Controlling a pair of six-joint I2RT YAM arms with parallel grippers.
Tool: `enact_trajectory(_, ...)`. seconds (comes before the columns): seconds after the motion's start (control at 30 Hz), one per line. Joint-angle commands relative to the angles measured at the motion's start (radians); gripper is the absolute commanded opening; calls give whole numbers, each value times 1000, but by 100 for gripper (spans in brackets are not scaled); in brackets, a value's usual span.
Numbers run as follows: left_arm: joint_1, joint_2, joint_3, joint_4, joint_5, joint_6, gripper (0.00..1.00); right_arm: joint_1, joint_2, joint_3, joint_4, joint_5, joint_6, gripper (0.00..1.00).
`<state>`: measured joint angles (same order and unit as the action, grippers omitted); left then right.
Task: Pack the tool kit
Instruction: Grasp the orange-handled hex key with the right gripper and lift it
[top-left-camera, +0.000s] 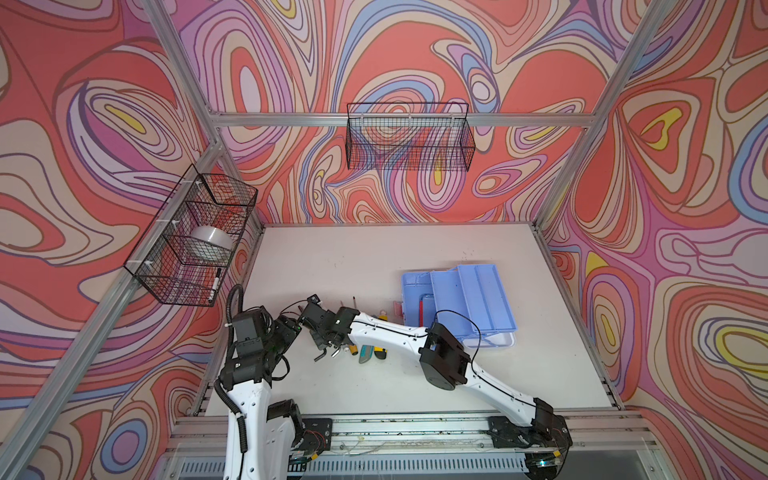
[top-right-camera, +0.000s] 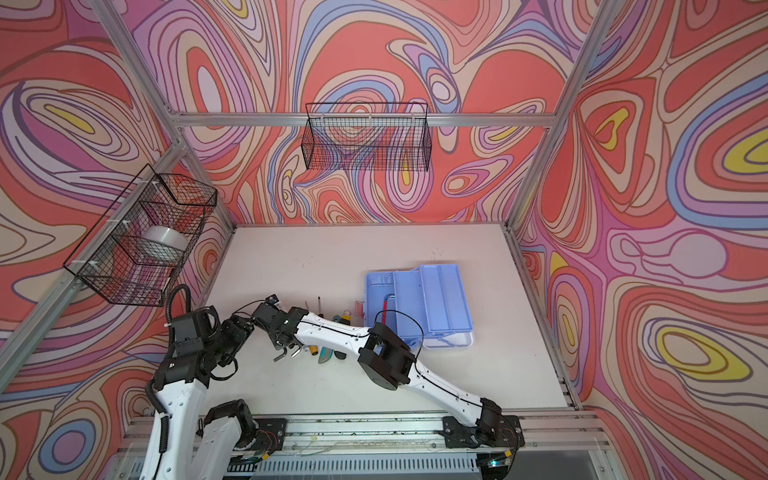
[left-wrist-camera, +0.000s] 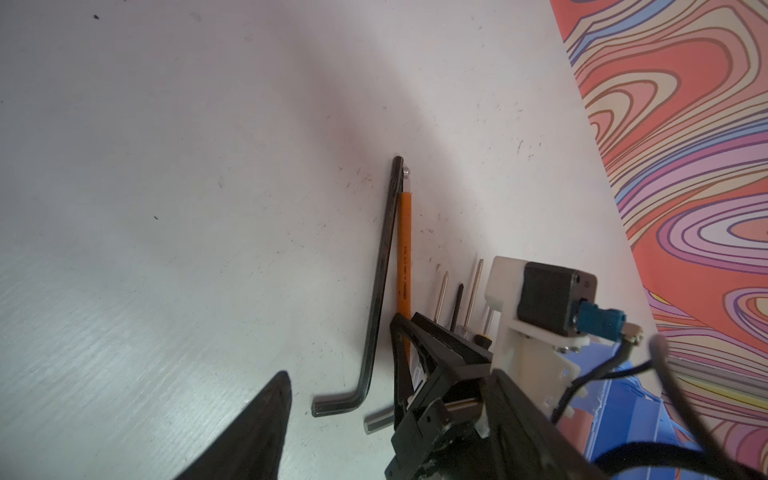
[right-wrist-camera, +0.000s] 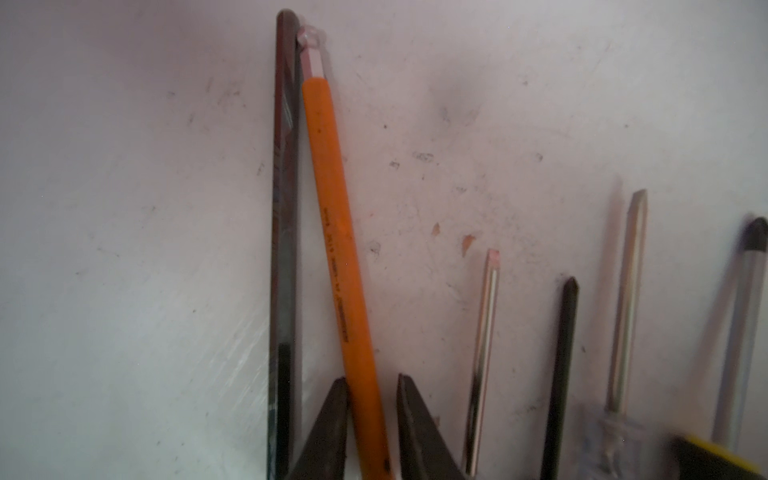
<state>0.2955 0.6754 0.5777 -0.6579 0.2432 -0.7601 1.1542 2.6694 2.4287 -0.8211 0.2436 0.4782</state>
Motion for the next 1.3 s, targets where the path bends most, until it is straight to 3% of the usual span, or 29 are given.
enact_trajectory(0.0, 7, -8, -13, 2, 10, -10, 74, 0, 25, -52, -64, -39, -3, 19)
enact_trajectory(0.07, 7, -9, -20, 10, 14, -12, 74, -1, 23, -58, -64, -43, -1, 11)
enact_trajectory(0.33, 7, -6, -38, 35, 37, -16, 74, -7, -17, -110, -26, -60, 9, 0)
enact_trajectory(0.87, -15, 25, -39, 79, 96, 29, 72, -57, -295, -347, 182, -185, 39, 0)
enact_trajectory(1.1, -176, 88, -3, 113, 9, 14, 73, -75, -444, -503, 260, -191, 65, 0)
enact_trajectory(1.27, -181, 129, 13, 142, 28, 21, 73, -86, -561, -614, 262, -125, 74, 0)
